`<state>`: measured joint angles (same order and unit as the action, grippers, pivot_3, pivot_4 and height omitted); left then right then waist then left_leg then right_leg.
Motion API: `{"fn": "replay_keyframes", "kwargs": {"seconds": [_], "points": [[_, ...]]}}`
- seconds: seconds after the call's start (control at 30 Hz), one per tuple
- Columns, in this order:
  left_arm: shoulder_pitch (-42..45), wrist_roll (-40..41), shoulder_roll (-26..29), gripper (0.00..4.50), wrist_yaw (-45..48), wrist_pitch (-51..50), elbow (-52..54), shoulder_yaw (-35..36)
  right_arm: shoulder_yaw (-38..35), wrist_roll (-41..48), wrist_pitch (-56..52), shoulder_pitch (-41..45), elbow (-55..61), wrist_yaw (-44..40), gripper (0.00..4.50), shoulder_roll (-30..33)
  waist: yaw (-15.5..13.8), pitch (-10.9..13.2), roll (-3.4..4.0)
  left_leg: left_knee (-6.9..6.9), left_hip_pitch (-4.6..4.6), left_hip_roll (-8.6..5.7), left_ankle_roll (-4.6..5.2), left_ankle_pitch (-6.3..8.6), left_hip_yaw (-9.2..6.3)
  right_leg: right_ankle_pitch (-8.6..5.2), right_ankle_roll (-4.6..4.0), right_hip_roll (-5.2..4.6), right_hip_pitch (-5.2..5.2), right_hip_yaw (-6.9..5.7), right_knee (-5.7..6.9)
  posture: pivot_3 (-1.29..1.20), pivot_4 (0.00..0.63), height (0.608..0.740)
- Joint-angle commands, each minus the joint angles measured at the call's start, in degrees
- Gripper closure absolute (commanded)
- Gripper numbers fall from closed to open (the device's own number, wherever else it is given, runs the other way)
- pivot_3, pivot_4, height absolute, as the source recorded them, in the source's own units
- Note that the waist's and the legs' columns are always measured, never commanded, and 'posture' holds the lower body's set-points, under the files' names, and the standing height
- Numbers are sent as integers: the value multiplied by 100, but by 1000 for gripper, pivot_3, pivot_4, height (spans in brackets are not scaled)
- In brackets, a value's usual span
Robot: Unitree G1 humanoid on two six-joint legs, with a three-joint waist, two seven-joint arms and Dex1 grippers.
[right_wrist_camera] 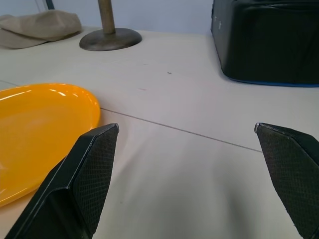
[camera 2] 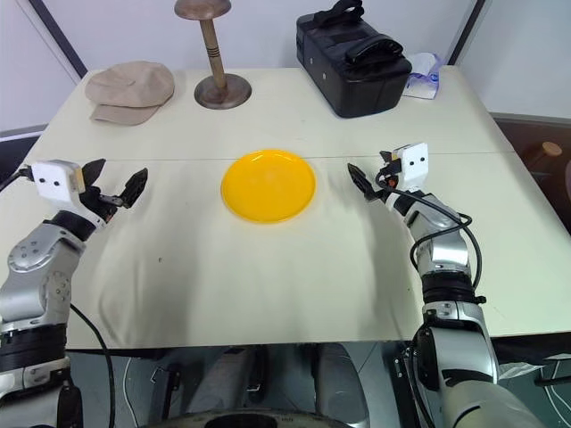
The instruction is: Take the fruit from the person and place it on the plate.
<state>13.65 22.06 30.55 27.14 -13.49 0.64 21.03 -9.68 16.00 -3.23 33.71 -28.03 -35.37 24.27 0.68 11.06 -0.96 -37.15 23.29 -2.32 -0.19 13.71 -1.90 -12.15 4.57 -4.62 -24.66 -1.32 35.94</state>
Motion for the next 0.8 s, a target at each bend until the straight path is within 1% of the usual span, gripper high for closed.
{"fn": "replay_keyframes", "kwargs": {"seconds": [0.03,0.43,0.8], "points": [[-21,219,19,33,156,-33,147,81,-134,64,26,59,272,-25,0,129,-1,0,0,0,0,0,0,0,0,0,0,0,0,0,0,0,150,740],[-138,133,-52,33,102,-10,263,37,-149,90,-139,-163,523,-18,0,182,-3,0,0,0,0,0,0,0,0,0,0,-2,0,0,0,0,150,740],[-28,106,-37,33,146,27,116,4,-152,93,-188,-270,663,47,0,161,-3,0,0,0,0,0,0,0,0,0,0,-2,0,0,0,0,150,740]]}}
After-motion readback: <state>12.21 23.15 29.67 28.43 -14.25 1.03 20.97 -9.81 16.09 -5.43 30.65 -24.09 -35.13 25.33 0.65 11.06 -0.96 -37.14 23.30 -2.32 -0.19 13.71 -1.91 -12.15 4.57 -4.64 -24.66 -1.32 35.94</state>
